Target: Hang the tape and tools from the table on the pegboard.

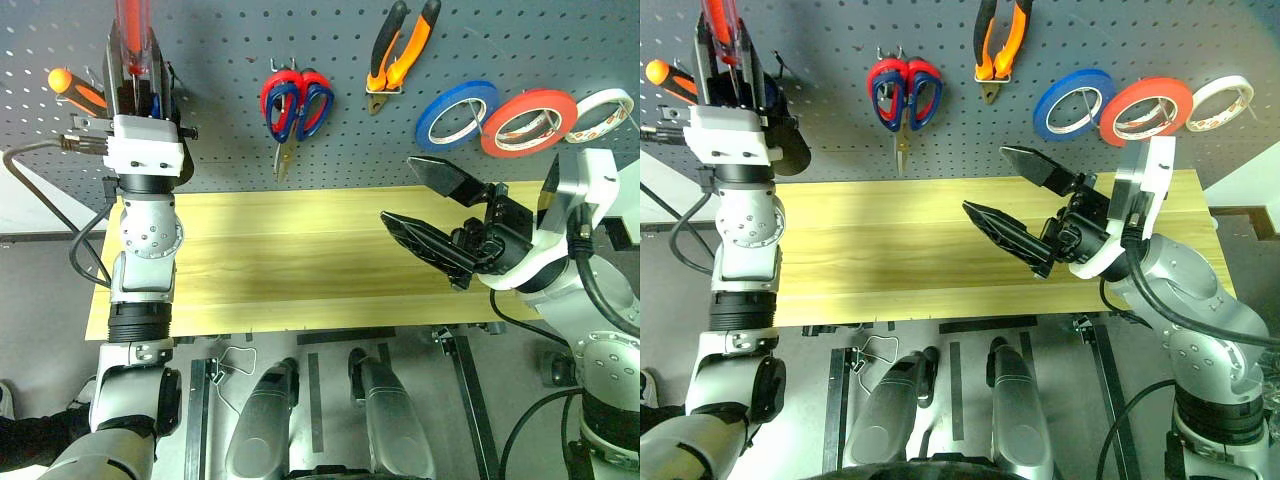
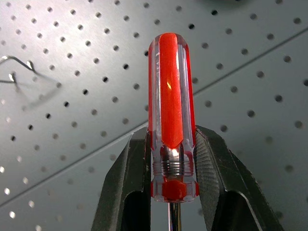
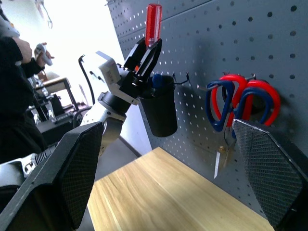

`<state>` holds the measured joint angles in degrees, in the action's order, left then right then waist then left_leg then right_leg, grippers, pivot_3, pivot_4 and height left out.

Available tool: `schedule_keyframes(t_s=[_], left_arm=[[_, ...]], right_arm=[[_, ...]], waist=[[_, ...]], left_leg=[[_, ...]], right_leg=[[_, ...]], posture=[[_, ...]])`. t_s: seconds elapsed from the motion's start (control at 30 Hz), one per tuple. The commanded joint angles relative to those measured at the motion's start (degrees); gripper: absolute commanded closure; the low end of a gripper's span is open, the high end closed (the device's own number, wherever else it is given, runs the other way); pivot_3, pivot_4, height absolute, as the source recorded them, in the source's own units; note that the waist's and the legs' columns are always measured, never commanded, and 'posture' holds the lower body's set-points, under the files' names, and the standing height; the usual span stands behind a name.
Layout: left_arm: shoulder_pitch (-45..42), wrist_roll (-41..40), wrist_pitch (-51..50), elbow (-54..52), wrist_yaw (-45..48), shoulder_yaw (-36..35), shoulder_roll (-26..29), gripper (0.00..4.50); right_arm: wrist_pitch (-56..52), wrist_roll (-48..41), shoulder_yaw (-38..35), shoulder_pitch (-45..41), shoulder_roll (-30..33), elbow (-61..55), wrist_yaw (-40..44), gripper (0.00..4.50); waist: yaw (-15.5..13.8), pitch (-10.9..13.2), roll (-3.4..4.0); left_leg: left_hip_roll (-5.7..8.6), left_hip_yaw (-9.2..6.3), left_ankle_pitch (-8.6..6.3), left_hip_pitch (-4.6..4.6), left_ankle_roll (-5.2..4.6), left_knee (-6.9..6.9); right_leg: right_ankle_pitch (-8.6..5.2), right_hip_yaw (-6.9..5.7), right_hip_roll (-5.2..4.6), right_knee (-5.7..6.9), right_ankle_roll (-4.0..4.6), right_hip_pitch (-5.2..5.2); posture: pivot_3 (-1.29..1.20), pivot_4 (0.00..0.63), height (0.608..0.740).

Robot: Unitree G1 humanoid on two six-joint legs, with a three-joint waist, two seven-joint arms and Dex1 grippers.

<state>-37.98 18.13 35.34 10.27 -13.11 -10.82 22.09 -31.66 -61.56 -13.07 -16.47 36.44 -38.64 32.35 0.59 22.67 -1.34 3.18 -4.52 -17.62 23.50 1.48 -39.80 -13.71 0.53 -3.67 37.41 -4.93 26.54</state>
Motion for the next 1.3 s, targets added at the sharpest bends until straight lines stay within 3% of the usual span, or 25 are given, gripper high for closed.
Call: schedule_keyframes(t_s=[0.03, 0.27, 0.47, 0.6, 0.8, 0.97, 1.2, 1.23, 1.3], left_arm=[[-0.49, 1.55, -0.15, -2.38, -2.0, -0.49, 0.38, 2.59], [-0.93, 1.63, 2.12, -3.52, -2.6, 0.39, 0.39, 0.31], [-0.88, -0.18, -0.06, -11.36, 0.03, 1.97, -1.25, 0.31], [-2.28, -4.85, -6.39, -22.39, 4.33, 4.4, -4.14, 0.31], [4.27, -12.39, -17.43, -34.55, 12.35, 8.74, -6.49, 0.31], [17.91, -14.82, -32.63, -35.81, 21.78, 16.41, -6.3, 0.31], [23.83, -22.07, -41.87, -28.08, 31.0, 18.77, -7.16, 0.31], [24.13, -24.32, -45.67, -26.13, 32.2, 18.67, -7.96, 0.31], [25.29, -23.62, -44.02, -21.97, 33.44, 19.05, -7.86, 0.31]], right_arm=[[0.82, -0.53, -1.43, 0.56, 0.98, -2.42, 0.62, 0.0], [0.98, 0.26, -0.45, 0.56, 1.08, -2.18, 0.83, 0.0], [0.93, 1.23, 0.09, 0.86, 1.13, -2.06, 1.37, 0.0], [1.73, 3.05, 1.11, 1.04, 0.39, -1.27, 2.44, 0.0], [4.7, 7.96, 3.55, 0.63, -1.07, 1.54, 5.7, 0.0], [7.09, 11.44, 5.72, 1.21, -2.99, 3.16, 7.98, 0.0], [12.13, 23.57, 13.64, 7.23, -6.38, 8.43, 9.11, 0.0], [13.08, 25.75, 14.39, 8.04, -6.61, 10.28, 9.0, 0.0], [15.26, 29.82, 15.62, 10.28, -6.47, 12.78, 9.21, 0.0]], waist=[[0.17, 0.0, 0.0], [0.25, 0.0, 0.0], [0.19, 0.0, 0.0], [0.07, -0.01, -0.02], [0.18, -1.01, -0.02], [-0.47, -4.33, 0.02], [-3.29, -10.63, 0.1], [-3.5, -11.38, 0.19], [-3.71, -13.18, 0.55]], left_leg=[[0.0, 0.01, -0.01, 0.0, -0.02, -0.03], [0.0, 0.02, -0.01, 0.0, -0.02, -0.18], [0.0, 0.02, -0.02, 0.01, -0.03, -0.2], [0.0, 0.02, -0.01, 0.02, -0.02, -0.21], [0.0, 0.04, -0.01, 0.01, -0.01, -0.19], [0.03, 0.06, 0.0, -0.11, 0.0, -0.12], [0.04, 0.03, 0.02, -0.28, 0.04, -0.16], [0.04, 0.03, 0.01, -0.45, 0.02, -0.14], [0.04, 0.06, -0.14, -1.43, -0.24, 0.12]], right_leg=[[0.01, 0.01, 0.0, 0.0, -0.01, -0.01], [0.02, 0.02, 0.0, 0.16, -0.03, -0.01], [0.03, 0.03, -0.01, 0.15, -0.04, -0.02], [0.03, 0.03, -0.01, 0.15, -0.04, -0.02], [0.03, 0.07, 0.02, 0.15, -0.04, 0.0], [0.04, 0.1, 0.04, 0.07, -0.04, -0.13], [0.17, 0.1, 0.22, -0.09, -0.04, -0.44], [0.17, 0.1, 0.24, -0.19, -0.05, -0.66], [0.21, 0.08, 0.31, -0.69, -0.13, -1.77]], posture=[[-0.03, 0.374, 0.74], [-0.03, 0.37, 0.74], [-0.02, 0.362, 0.74], [-0.01, 0.34, 0.74], [0.04, 0.275, 0.74], [0.08, 0.19, 0.74], [0.09, 0.052, 0.74], [0.09, 0.027, 0.74], [0.09, 0.003, 0.74]])
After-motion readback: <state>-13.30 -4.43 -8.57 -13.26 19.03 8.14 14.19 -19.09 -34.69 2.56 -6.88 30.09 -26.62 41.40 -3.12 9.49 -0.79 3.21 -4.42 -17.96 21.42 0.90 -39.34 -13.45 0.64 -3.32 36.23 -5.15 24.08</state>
